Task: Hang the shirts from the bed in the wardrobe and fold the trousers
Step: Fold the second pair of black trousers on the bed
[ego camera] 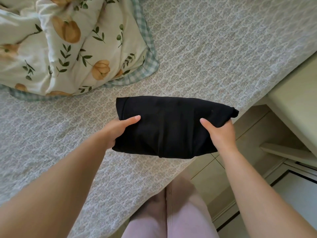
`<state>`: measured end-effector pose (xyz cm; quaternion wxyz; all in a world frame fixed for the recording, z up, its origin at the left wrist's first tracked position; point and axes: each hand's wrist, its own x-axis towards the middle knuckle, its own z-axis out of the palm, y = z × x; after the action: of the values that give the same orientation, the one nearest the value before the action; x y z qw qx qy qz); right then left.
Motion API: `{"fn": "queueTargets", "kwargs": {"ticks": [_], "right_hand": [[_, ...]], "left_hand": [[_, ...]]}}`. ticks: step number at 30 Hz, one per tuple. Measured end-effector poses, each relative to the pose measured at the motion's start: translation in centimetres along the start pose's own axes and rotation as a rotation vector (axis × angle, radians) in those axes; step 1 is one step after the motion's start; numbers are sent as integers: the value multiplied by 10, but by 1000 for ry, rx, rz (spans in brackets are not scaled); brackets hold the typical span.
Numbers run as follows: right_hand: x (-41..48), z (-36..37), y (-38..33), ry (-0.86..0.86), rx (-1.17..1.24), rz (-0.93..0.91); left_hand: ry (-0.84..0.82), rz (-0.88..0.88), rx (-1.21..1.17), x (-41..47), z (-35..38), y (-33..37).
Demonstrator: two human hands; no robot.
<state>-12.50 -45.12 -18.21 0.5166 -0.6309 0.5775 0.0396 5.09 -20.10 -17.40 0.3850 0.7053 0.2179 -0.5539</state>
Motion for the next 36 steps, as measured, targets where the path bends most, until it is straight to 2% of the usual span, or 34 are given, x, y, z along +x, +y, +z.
{"fn": "queueTargets", "kwargs": {"ticks": [2, 4, 7, 9, 12, 15, 17, 24, 31, 36], "right_hand": [[0, 1, -2, 36, 112, 130], [0, 0, -4, 28, 247, 336], [3, -5, -8, -167, 373, 506], [3, -6, -8, -273, 303, 472], [0, -2, -7, -314, 170, 319], [-5, 1, -5, -426, 191, 220], [-4, 4, -5, -461, 216, 224], [2, 2, -14, -487, 467, 483], [-44, -55, -32, -517, 634, 420], [-102, -102, -42, -411, 774, 306]], "left_hand": [[-37, -37, 4, 0, -1, 5], [-17, -54, 14, 1, 0, 8], [64, -53, 6, 4, 3, 11], [122, -12, -17, 5, 8, 7], [222, 111, -53, 6, 18, -5], [274, 210, -45, 6, 25, -12], [274, 215, -45, 7, 25, -11], [141, 39, -142, -7, 18, 3], [52, 64, -25, -72, 25, 42], [-17, 184, 98, -131, 42, 79]]}}
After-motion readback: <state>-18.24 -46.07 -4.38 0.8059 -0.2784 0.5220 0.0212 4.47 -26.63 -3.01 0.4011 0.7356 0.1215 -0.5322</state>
